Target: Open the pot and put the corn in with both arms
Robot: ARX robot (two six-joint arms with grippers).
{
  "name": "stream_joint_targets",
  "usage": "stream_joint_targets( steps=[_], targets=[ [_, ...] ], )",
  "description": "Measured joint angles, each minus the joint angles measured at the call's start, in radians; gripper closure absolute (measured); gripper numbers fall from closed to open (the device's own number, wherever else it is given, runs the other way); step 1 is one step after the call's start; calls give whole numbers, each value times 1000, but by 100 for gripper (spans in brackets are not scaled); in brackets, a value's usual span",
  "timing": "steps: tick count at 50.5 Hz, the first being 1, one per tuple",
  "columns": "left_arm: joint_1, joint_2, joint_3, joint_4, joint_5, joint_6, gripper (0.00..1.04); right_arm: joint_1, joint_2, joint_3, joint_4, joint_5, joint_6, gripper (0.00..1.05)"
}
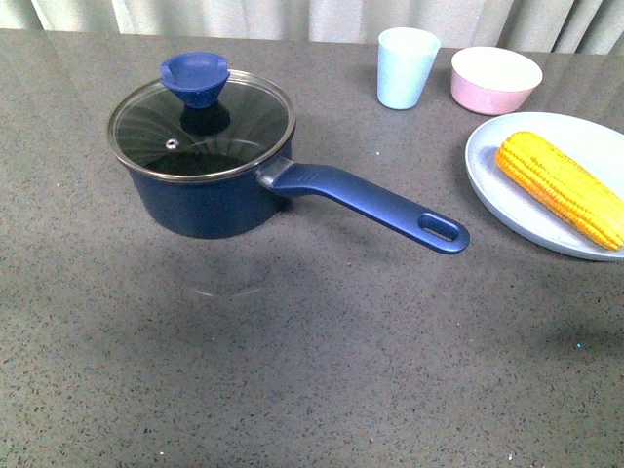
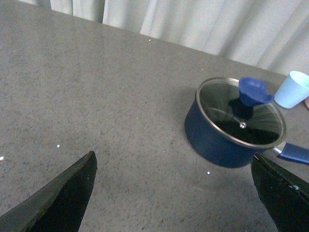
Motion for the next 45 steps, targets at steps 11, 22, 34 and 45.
stream_joint_targets(
  steps=[11, 22, 34, 45],
  targets=[
    [-100, 513, 118, 446, -44, -23, 9, 0, 0, 0, 0, 0, 0, 9],
    [-159, 870, 267, 650, -51, -31, 9, 0, 0, 0, 0, 0, 0, 9],
    [-197, 1187, 460, 703, -54, -28, 9, 0, 0, 0, 0, 0, 0, 9],
    [-233, 1320, 587, 702, -50, -13, 9, 0, 0, 0, 0, 0, 0, 9]
  ],
)
